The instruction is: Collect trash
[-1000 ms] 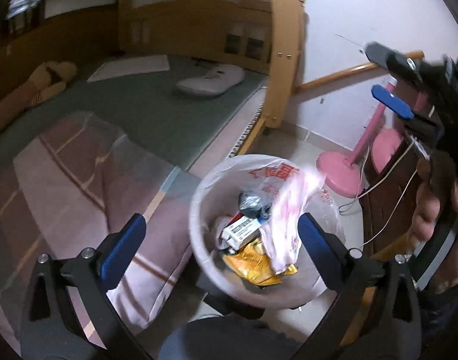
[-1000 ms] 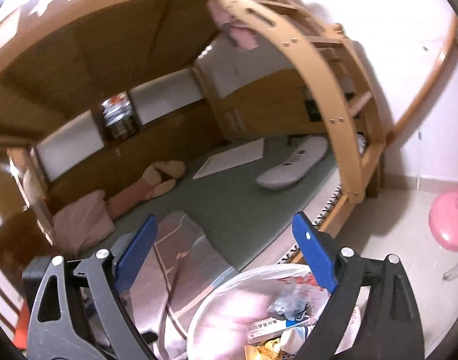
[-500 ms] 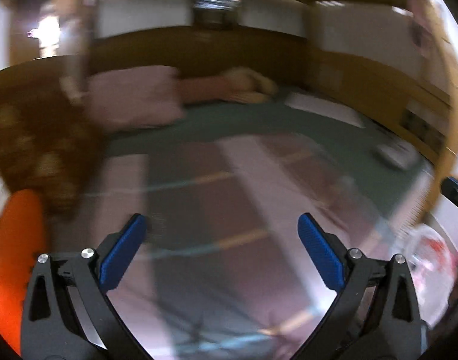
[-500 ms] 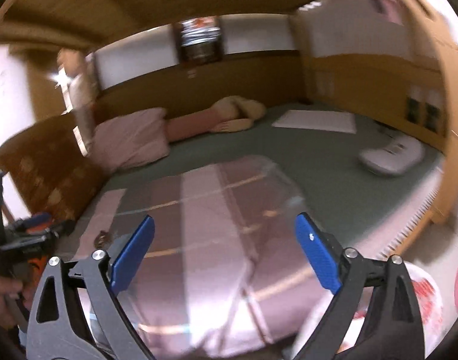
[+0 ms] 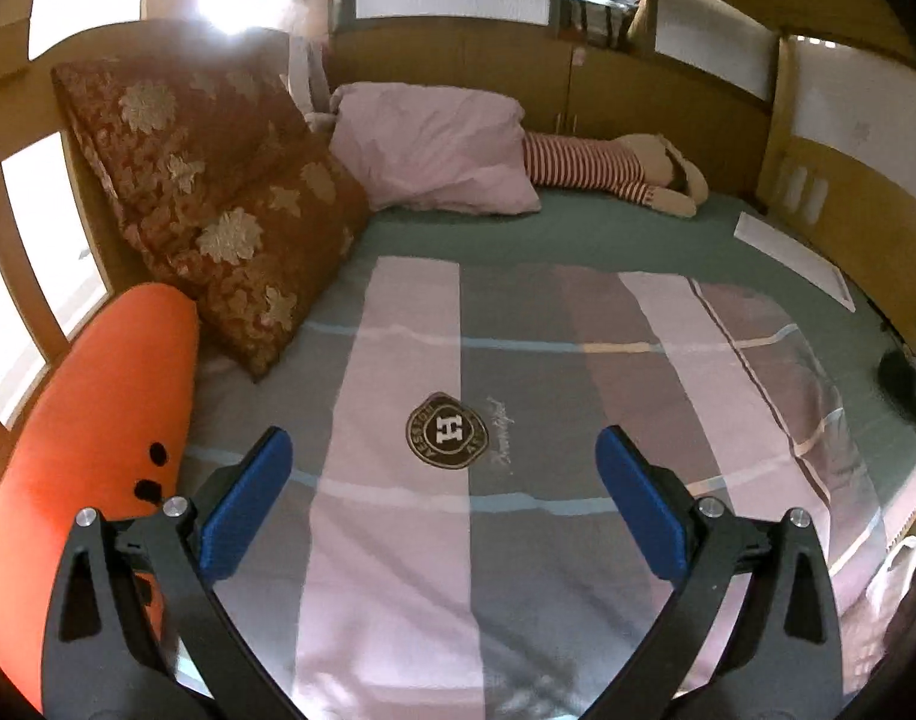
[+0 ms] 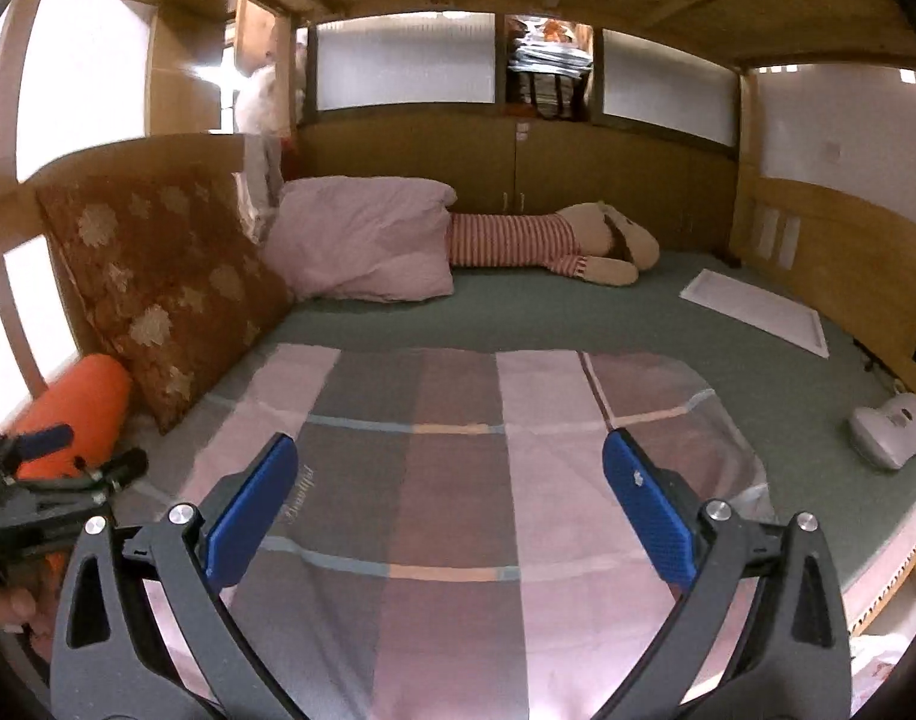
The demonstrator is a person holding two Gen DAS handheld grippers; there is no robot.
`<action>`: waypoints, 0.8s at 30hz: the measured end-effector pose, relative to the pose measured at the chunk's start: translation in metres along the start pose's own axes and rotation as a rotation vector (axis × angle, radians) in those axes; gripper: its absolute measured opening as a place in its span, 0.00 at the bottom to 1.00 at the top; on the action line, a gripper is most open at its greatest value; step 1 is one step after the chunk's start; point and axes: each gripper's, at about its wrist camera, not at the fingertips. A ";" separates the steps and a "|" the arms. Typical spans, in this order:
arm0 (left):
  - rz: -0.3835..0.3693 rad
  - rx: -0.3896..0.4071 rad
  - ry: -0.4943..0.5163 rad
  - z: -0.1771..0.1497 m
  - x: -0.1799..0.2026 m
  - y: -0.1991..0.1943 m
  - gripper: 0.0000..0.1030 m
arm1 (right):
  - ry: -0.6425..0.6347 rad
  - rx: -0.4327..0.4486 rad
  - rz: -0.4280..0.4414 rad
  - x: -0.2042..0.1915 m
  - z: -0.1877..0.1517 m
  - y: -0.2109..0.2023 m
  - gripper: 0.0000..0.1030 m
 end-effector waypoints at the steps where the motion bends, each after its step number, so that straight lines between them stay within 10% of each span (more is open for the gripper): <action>1: -0.006 -0.004 -0.001 0.000 0.000 0.003 0.97 | 0.000 -0.023 0.002 -0.001 -0.003 0.006 0.96; 24: -0.066 0.008 0.066 -0.007 0.042 0.002 0.97 | 0.062 -0.083 0.016 0.015 -0.011 0.030 0.97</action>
Point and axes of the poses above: each gripper's, at about its wrist camera, not at the fingertips, and y roughly the way its jaws point, x to its right, z to its top, and after that the axes turned 12 degrees about -z, right-handed
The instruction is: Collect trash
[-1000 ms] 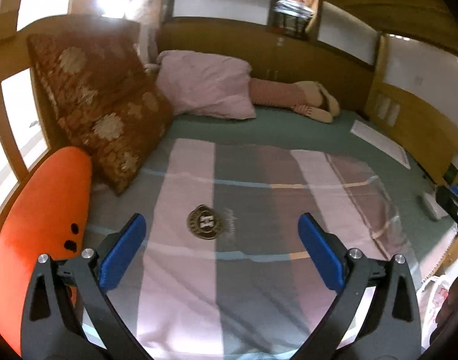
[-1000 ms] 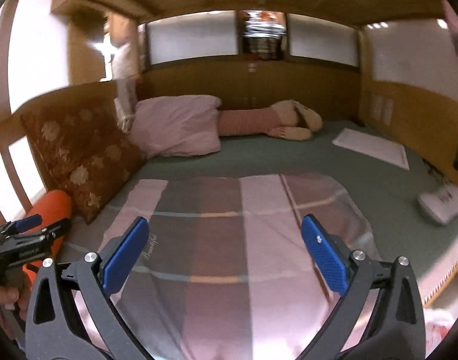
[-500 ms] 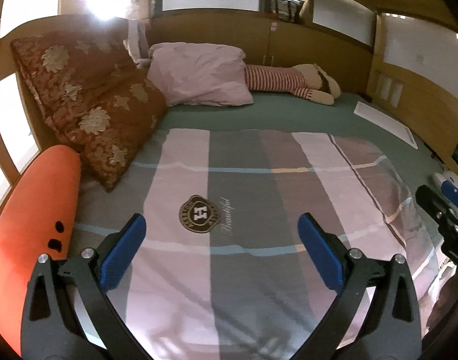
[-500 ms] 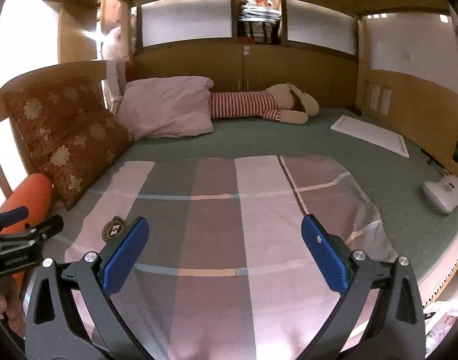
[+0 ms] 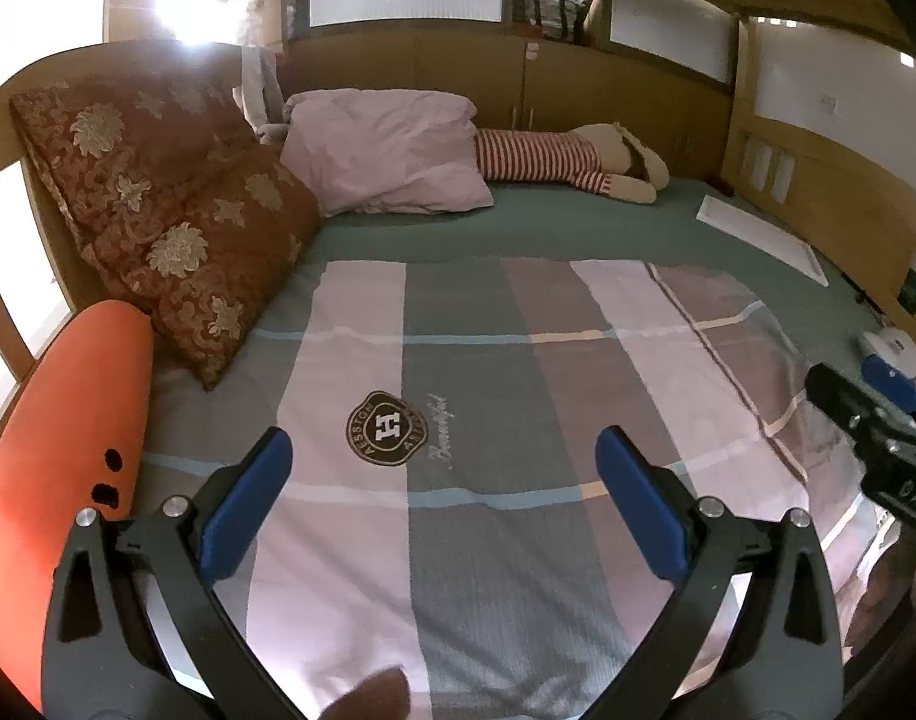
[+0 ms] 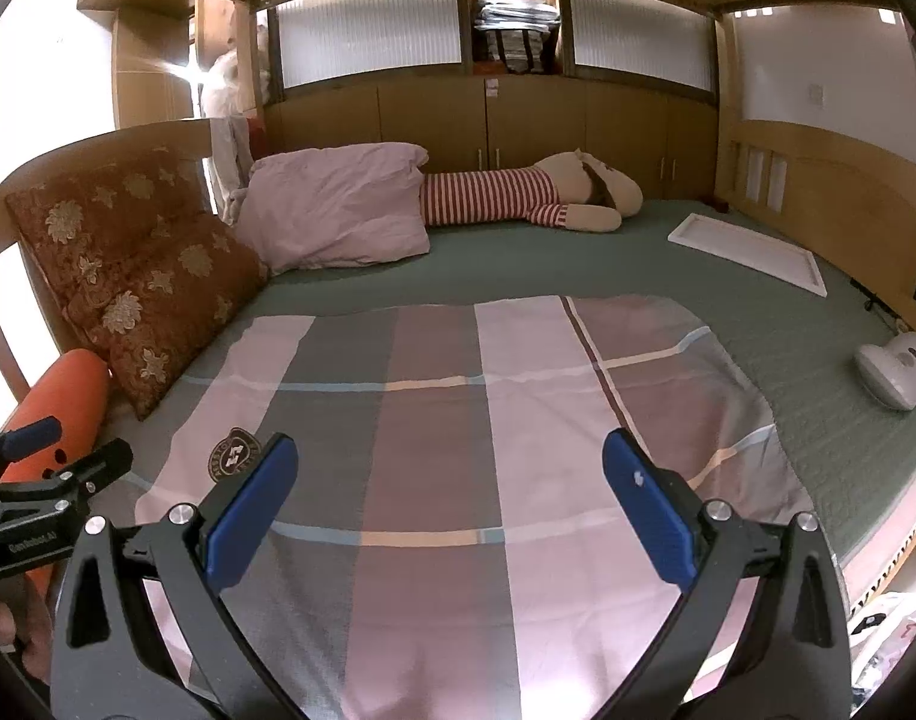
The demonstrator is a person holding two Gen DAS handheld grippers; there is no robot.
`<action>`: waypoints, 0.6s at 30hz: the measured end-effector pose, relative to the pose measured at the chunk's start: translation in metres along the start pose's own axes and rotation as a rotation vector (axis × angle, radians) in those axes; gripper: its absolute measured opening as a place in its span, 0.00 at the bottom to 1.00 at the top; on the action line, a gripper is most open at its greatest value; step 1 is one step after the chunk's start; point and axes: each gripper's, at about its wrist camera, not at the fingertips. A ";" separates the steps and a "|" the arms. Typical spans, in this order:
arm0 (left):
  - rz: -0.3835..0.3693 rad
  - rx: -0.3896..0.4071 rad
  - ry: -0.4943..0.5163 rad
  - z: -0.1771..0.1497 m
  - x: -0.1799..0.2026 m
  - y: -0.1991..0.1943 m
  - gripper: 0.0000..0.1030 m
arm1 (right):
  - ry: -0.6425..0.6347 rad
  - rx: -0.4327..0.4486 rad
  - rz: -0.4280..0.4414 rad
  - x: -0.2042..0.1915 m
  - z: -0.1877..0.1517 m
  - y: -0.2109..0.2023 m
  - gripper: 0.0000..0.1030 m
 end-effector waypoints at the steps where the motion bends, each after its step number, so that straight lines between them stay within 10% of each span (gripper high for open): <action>1: -0.011 0.002 -0.002 0.000 0.000 -0.001 0.97 | 0.002 0.000 0.000 0.000 0.000 0.000 0.97; 18: -0.037 -0.005 -0.001 0.004 0.004 -0.002 0.97 | 0.001 -0.004 0.001 -0.001 0.000 0.000 0.97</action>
Point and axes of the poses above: each gripper's, at about its wrist camera, not at the fingertips, and y roughly the way its jaws point, x to its right, z to its top, and after that the axes turned 12 degrees about -z, right-handed
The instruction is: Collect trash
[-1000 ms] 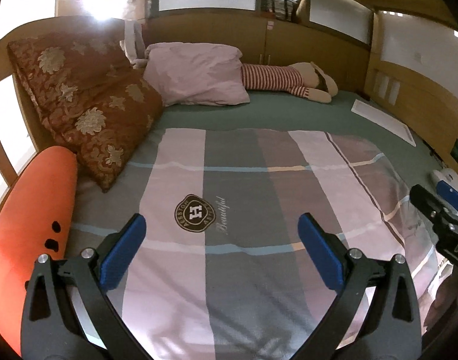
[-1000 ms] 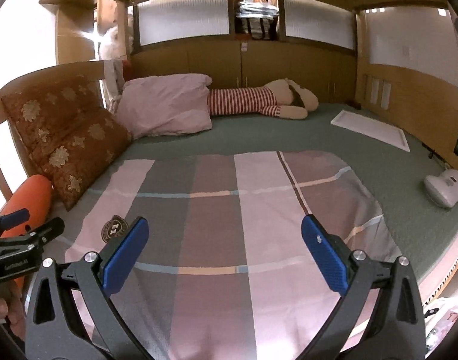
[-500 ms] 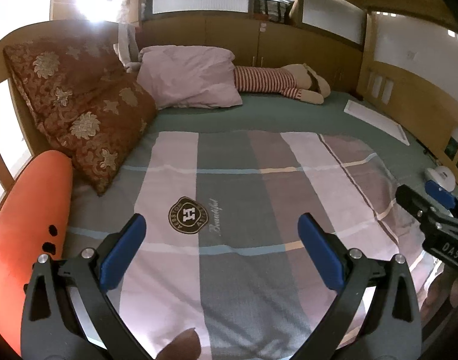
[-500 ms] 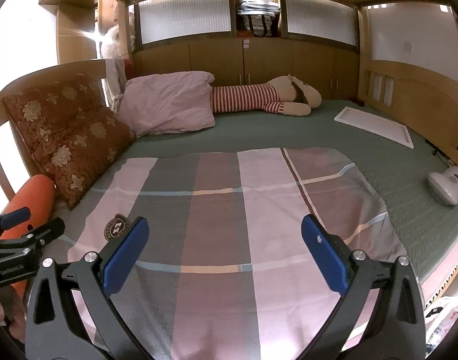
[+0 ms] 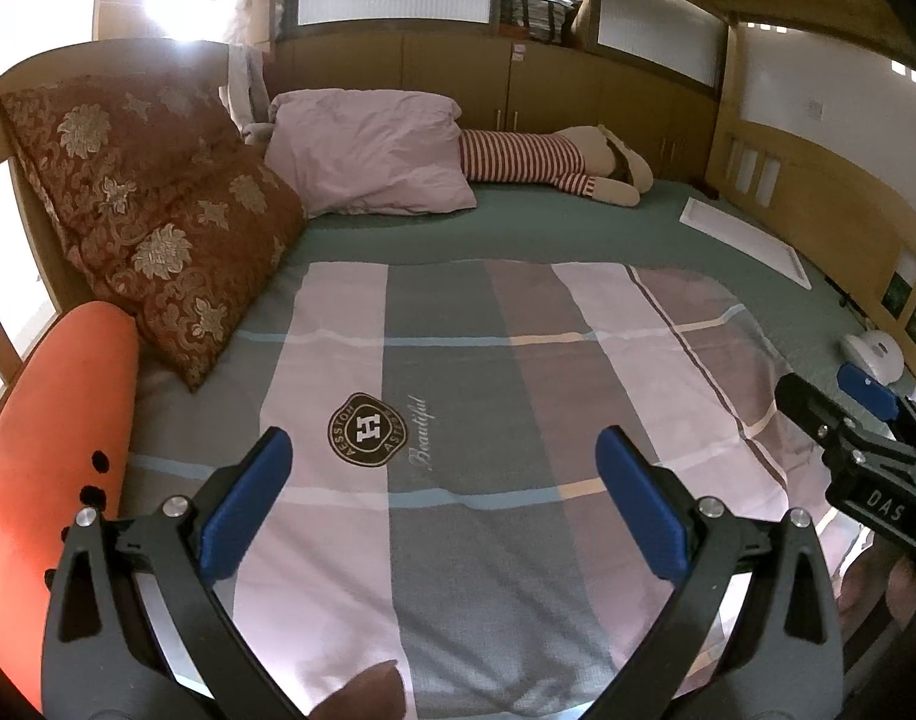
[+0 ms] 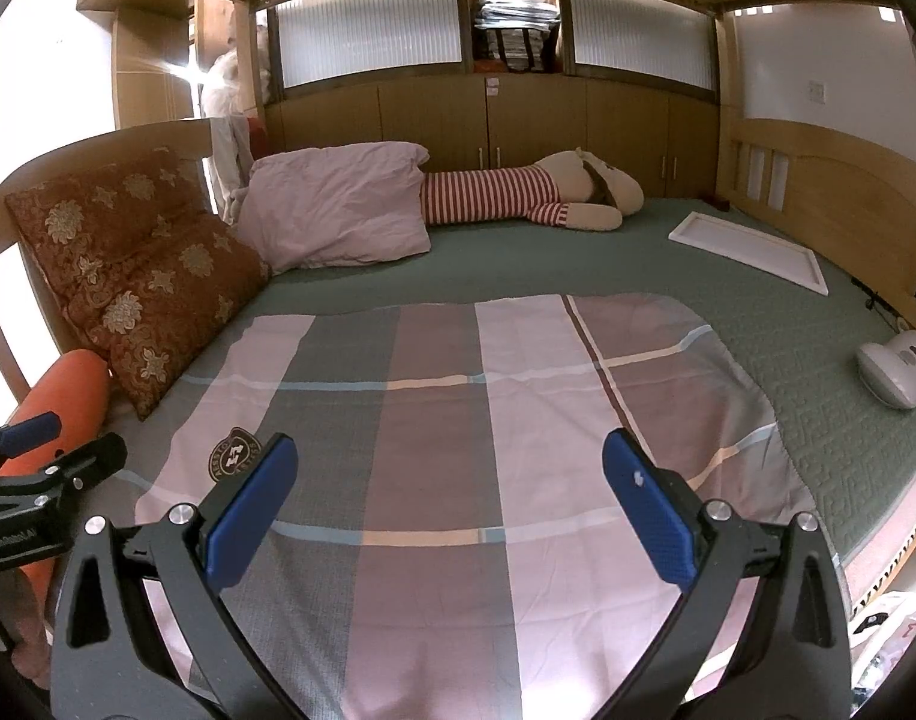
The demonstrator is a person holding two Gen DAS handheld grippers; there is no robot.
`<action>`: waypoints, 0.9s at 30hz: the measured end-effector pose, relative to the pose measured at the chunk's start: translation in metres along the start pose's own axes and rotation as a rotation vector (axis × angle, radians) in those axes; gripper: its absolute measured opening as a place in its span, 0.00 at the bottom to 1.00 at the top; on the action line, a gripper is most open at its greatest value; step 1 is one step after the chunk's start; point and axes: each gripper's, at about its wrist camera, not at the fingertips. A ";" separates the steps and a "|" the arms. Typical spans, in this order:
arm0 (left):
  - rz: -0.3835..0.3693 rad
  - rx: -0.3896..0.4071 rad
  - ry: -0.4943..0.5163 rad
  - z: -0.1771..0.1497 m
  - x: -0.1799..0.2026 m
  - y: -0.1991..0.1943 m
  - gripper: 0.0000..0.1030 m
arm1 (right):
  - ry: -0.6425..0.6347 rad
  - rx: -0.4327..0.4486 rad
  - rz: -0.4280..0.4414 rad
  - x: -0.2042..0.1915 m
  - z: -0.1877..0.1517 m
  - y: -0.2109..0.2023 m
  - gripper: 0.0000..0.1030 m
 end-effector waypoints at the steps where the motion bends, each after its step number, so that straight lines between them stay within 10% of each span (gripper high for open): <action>1: 0.002 0.001 0.000 0.000 0.000 0.000 0.97 | 0.000 0.000 0.000 0.000 0.000 0.000 0.97; 27: 0.036 0.012 -0.005 -0.001 0.000 -0.003 0.97 | 0.004 -0.001 -0.001 -0.002 0.000 0.000 0.97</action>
Point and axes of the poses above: each gripper's, at about its wrist camera, not at the fingertips, and y roughly the way its jaws point, x to its right, z to its top, and after that the axes turned 12 degrees about -z, right-handed
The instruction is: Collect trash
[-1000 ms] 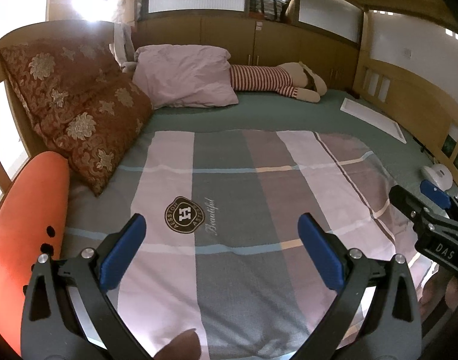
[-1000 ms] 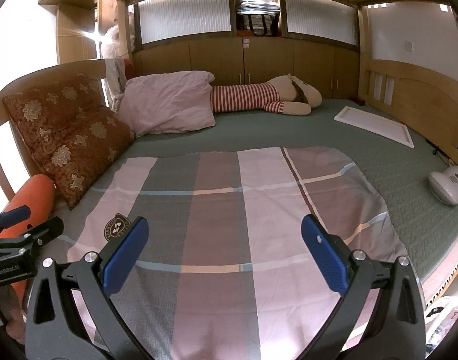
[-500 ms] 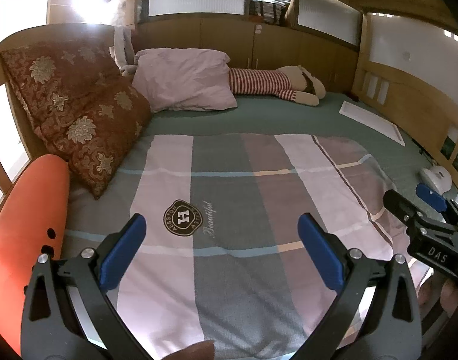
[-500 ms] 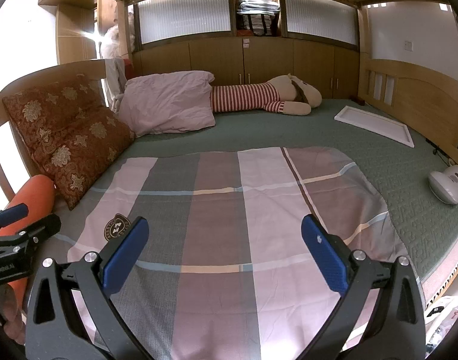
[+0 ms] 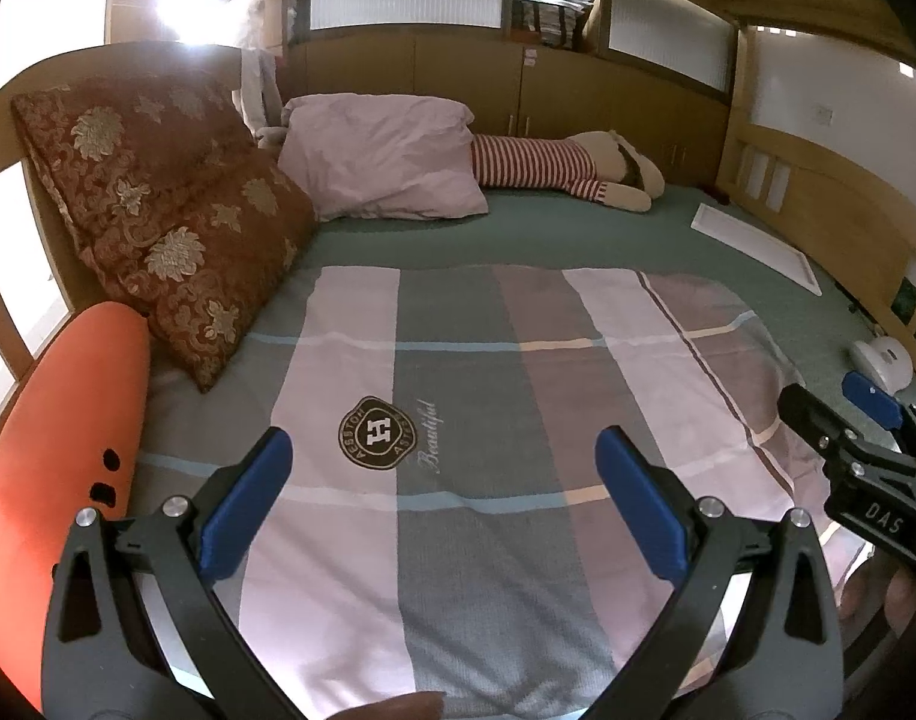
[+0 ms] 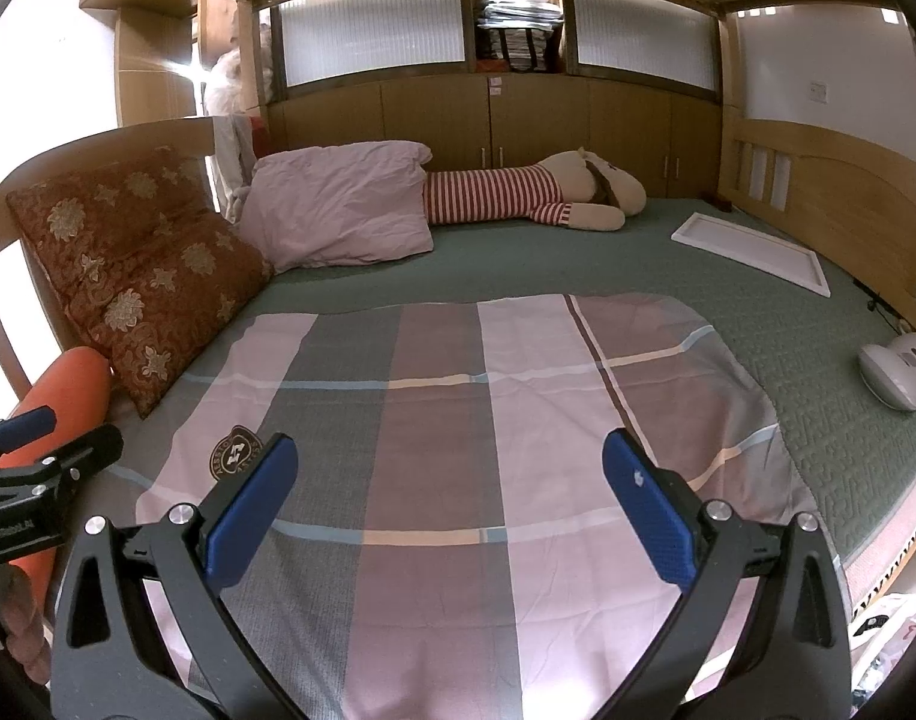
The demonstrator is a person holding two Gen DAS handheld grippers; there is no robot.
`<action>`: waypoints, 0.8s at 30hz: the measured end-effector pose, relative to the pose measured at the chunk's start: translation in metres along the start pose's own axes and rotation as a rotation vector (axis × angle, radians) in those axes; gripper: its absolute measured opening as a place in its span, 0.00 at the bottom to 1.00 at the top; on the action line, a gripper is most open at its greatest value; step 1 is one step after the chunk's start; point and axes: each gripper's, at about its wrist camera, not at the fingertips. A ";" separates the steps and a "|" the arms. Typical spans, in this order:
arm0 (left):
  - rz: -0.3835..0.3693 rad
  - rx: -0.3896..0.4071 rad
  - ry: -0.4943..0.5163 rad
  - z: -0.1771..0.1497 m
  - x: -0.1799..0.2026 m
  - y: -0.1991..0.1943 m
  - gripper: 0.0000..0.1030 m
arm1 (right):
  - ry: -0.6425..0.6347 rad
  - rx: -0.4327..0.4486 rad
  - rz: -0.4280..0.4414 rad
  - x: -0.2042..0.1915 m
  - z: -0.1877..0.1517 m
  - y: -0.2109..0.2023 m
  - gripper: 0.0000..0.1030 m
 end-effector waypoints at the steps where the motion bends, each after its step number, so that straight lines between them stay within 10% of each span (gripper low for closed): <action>1: 0.000 0.000 0.000 0.000 0.000 0.001 0.97 | 0.000 0.001 0.000 0.000 0.000 0.000 0.97; 24: 0.011 -0.011 0.007 -0.003 0.000 0.000 0.97 | -0.020 -0.006 0.006 -0.006 -0.006 0.003 0.97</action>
Point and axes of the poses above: each gripper's, at about its wrist camera, not at the fingertips, and y roughly the way its jaws point, x to its right, z to its top, and after that the axes turned 12 degrees about -z, right-handed
